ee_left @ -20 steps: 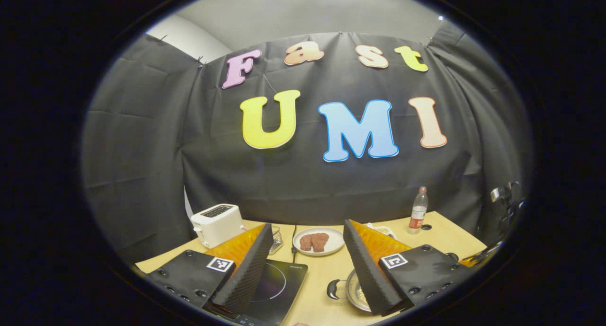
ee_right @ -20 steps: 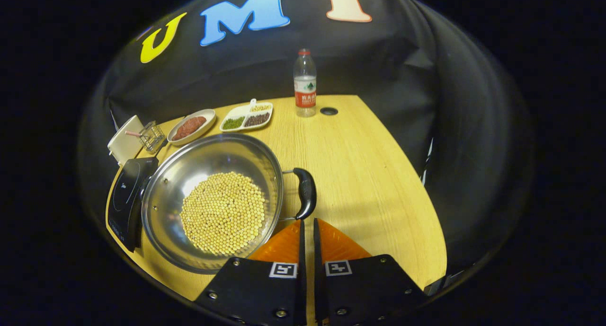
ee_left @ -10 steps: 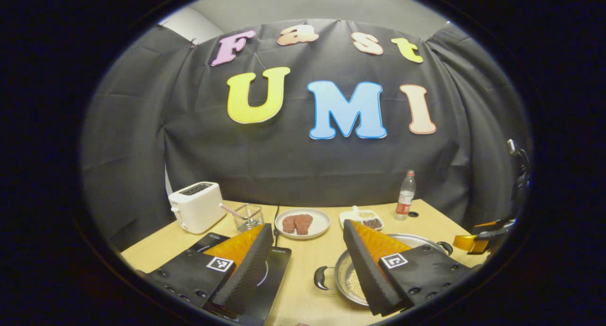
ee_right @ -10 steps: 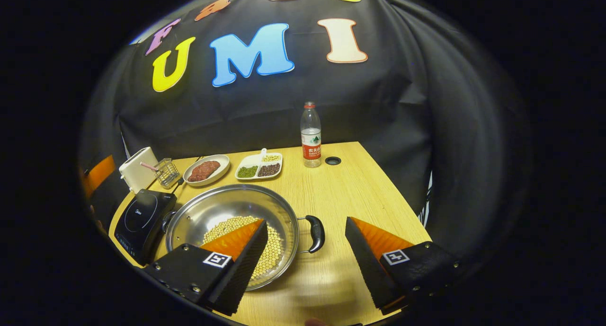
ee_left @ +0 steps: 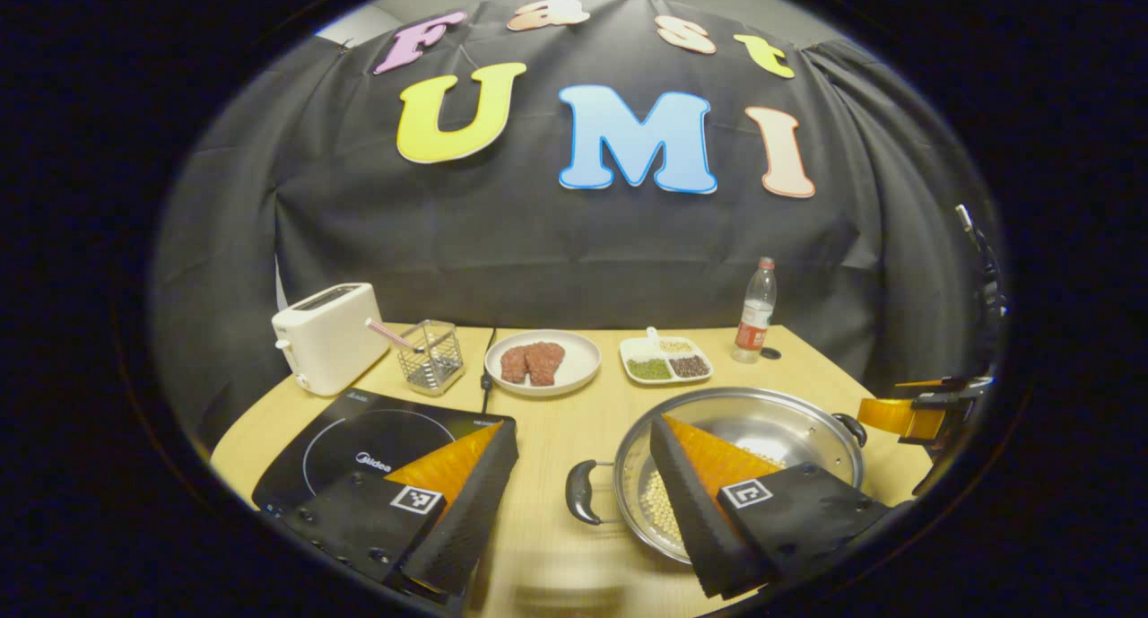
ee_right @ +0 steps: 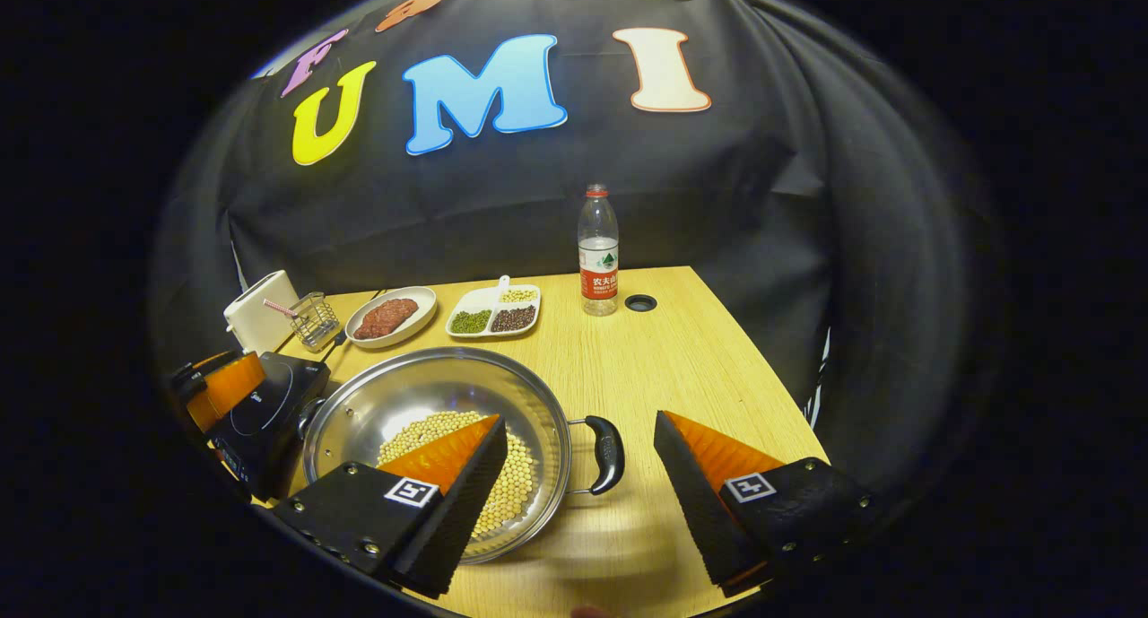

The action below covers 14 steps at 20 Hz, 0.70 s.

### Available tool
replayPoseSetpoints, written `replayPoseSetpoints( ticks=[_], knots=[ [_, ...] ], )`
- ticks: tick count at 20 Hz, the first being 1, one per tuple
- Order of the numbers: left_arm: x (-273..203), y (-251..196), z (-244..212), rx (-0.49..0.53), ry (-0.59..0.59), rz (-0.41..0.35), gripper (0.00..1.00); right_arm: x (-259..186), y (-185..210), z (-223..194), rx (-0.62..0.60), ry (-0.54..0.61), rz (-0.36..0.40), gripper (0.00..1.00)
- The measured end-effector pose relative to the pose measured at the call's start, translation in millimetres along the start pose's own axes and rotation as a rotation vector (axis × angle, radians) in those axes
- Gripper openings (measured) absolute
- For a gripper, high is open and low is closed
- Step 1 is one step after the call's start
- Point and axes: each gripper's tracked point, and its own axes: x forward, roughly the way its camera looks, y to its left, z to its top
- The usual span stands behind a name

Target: First push the handle of the pot to place it horizontally, then grasp the pot with both hands and set it on the induction cooktop.

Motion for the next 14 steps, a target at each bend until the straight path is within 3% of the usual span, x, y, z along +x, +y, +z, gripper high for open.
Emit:
replayPoseSetpoints(
  ticks=[14],
  knots=[
    [53.4,-11.1,-68.6,-0.017,0.189,-0.029,0.98,43.4,-4.0,-37.9,-0.021,0.132,-0.026,1.0]
  ],
)
